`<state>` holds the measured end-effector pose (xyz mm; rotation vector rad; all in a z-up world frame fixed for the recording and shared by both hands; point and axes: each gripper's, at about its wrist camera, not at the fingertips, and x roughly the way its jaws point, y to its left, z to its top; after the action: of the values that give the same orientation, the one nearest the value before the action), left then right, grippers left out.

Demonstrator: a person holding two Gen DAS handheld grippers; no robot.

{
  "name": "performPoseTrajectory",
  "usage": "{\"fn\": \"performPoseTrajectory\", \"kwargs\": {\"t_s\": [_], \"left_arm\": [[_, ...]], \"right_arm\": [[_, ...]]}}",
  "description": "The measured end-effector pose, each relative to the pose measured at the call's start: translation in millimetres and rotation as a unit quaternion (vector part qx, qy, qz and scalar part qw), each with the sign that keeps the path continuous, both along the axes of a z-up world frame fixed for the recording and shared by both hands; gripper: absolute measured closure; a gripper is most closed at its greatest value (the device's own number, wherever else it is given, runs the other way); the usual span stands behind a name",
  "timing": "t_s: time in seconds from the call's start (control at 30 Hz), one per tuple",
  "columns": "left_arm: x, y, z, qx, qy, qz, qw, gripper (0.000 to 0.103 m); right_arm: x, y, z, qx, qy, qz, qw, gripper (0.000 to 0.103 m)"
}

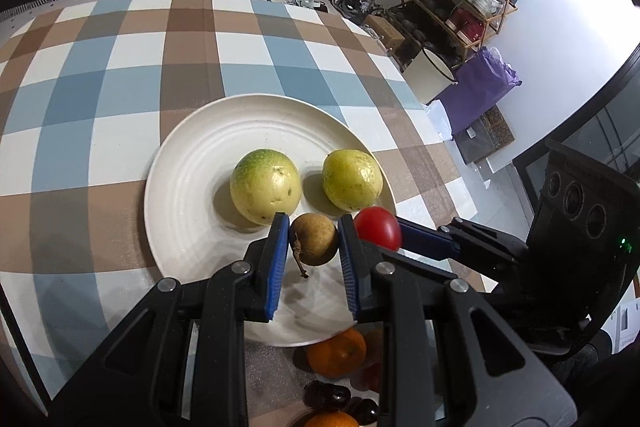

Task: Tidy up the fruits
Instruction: 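Carry the tomato and kiwi onto the plate and open both grippers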

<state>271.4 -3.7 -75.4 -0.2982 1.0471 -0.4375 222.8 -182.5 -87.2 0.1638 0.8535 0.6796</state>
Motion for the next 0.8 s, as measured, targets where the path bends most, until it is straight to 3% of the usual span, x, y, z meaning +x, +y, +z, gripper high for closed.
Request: {"fn": "performPoseTrajectory", "kwargs": {"t_s": [0.27,0.33,0.37,0.8], "left_arm": [[3,-2,-2,0.002,-0.002,0.004,1.0,0.081],[3,-4,-2,0.003,-0.001,0.004,1.0,0.081],[3,-4,-1,0.001,0.0,0.005,1.0,0.081],[-25,8,20,-0.002,-0.017,0.021,0.9997,0.08]], "right_arm": [[2,3,-8,-0.014,0.003,0.0,1.0,0.073],[1,3,-7,-0.013,-0.002,-0.001,1.0,0.06],[0,3,-6,-0.013,-0.005,-0.003,1.0,0.059],[-14,-9,9,-0.018,-0.02,-0.028,0.999,0.054]]}}
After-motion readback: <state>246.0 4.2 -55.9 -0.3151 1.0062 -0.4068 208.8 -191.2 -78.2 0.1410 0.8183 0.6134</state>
